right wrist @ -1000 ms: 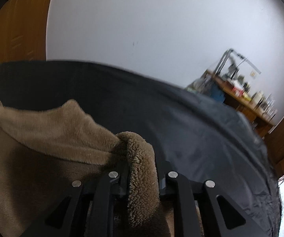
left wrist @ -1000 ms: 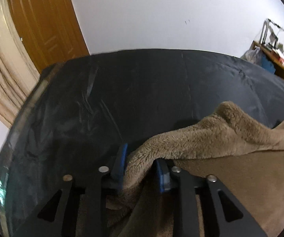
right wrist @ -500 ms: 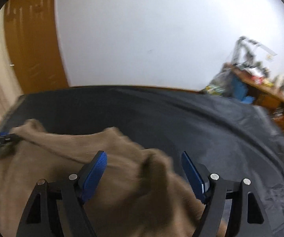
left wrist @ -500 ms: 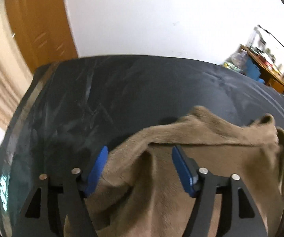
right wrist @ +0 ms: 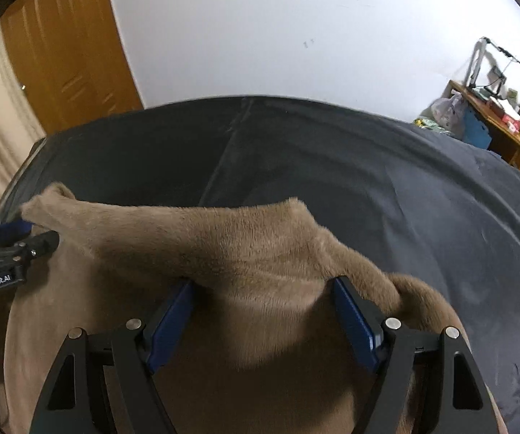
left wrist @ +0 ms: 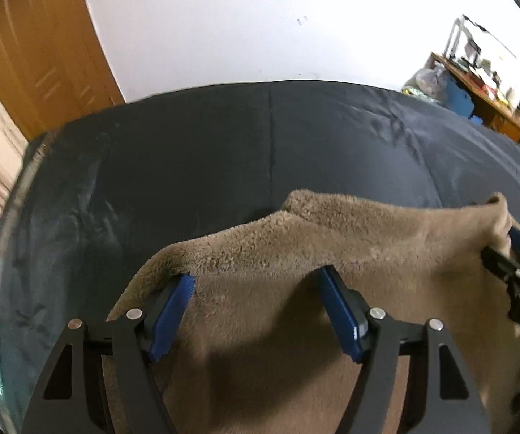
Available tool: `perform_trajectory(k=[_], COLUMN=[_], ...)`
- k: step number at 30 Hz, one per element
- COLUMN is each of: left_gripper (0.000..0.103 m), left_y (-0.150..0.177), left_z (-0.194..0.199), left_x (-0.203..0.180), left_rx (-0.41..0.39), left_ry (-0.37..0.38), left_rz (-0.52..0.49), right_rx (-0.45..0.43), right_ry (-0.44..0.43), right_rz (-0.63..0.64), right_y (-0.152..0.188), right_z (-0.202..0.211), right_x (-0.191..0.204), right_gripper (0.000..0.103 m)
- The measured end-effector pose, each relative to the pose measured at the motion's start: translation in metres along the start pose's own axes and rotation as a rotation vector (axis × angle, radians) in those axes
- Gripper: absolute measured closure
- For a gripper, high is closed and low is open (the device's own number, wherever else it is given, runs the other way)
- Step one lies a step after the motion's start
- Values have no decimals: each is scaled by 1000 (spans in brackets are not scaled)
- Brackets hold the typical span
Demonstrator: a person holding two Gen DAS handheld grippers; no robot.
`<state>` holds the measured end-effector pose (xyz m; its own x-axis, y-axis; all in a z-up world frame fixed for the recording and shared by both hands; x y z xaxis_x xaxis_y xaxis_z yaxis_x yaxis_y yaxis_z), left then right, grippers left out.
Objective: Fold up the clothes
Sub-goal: 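Lower the spread fleece onto the bed and open both grippers, then move the open left gripper along the bed to the fleece edge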
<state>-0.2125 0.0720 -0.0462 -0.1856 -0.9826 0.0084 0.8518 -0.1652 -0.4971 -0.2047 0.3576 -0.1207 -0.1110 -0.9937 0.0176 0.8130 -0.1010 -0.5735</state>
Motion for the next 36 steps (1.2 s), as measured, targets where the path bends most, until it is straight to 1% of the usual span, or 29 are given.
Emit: perform_trajectory(k=[3, 6, 9, 13, 15, 19, 26, 28, 32, 36], left_gripper=[25, 25, 25, 24, 24, 23, 23, 23, 23, 23], left_y=[2, 5, 7, 11, 18, 43, 106, 125, 156, 186], left_z=[-3, -5, -4, 9, 28, 64, 100, 110, 122, 123], left_x=[1, 3, 4, 13, 24, 59, 142, 165, 184, 191], left_rx=[-13, -25, -13, 32, 23, -16, -21, -22, -25, -14], left_ry=[17, 21, 28, 41, 60, 80, 83, 81, 81, 72], left_rz=[15, 5, 11, 29, 31, 58, 233, 278, 295, 285], right_rx=[-33, -45, -48, -48, -51, -53, -77, -76, -43, -12], right_ry=[42, 45, 44, 33, 19, 17, -108, -152, -237, -260], right_rz=[25, 16, 15, 10, 9, -13, -31, -11, 32, 61], right_y=[-3, -1, 0, 1, 3, 11, 29, 36, 57, 84], right_z=[-8, -12, -15, -14, -6, 14, 73, 86, 96, 95], right_x=[6, 4, 2, 7, 11, 10, 36, 53, 91, 116], right_gripper=[23, 23, 22, 21, 21, 21, 21, 21, 21, 21])
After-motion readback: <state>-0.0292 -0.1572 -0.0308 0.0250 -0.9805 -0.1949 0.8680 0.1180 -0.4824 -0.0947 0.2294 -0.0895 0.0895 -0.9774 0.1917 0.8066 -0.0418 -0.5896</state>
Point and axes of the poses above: each gripper's, at about its wrist camera, not at the fingertips, and z roughly against the way its jaws point, x to its left, y to its underside, the point moved 3 cm from there along -z, roughly the way its jaws point
